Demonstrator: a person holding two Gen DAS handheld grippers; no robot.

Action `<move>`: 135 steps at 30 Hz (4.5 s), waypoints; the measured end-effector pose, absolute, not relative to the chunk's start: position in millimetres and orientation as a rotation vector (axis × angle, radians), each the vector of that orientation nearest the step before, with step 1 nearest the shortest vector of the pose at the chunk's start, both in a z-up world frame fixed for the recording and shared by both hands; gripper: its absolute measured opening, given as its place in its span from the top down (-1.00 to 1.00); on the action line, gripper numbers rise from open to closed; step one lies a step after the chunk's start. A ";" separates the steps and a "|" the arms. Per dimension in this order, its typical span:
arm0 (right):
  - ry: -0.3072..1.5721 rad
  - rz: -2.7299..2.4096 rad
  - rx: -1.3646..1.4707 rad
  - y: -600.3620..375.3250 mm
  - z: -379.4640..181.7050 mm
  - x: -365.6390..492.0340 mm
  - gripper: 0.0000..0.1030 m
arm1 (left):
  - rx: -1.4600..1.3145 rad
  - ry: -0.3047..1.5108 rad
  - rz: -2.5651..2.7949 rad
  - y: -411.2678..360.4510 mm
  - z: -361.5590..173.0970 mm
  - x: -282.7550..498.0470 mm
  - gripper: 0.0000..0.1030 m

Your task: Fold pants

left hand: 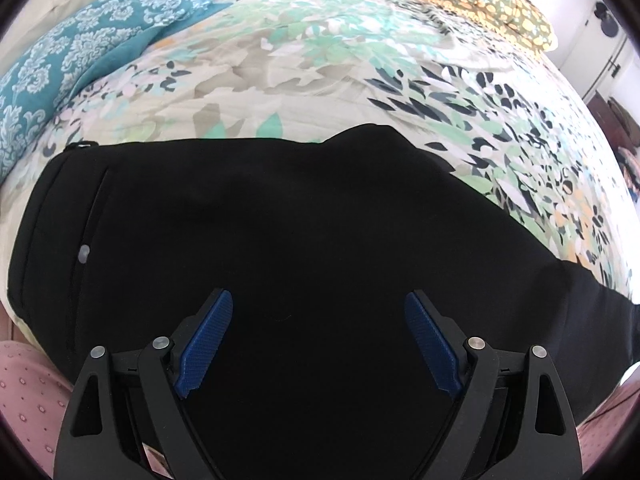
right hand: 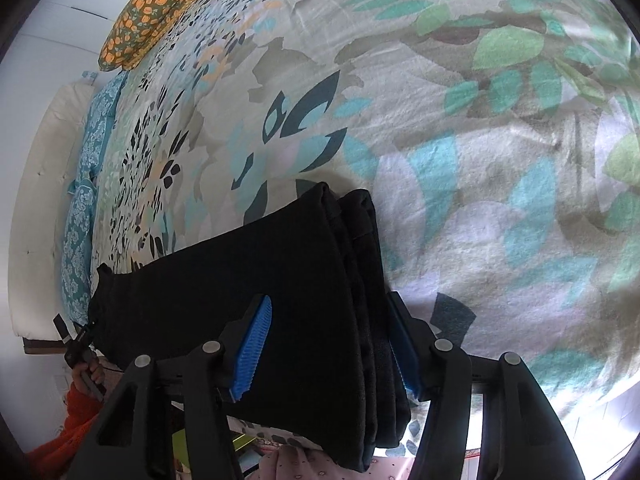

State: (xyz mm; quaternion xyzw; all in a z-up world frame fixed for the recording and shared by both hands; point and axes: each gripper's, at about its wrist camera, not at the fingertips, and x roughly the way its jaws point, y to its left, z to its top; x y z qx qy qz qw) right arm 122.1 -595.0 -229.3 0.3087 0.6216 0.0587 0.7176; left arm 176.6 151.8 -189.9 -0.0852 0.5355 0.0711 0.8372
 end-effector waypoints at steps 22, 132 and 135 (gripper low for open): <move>1.034 0.802 1.267 -274.1 -195.2 134.1 0.78 | -0.212 1.109 0.093 151.8 -191.1 172.4 -0.74; 1.190 0.540 1.046 -259.5 -211.9 109.7 -0.77 | -0.057 1.180 -0.046 112.9 -199.8 157.9 -0.48; 1.124 0.525 0.998 -260.9 -196.5 139.7 -0.78 | -0.053 1.180 -0.042 111.1 -201.7 159.9 -0.55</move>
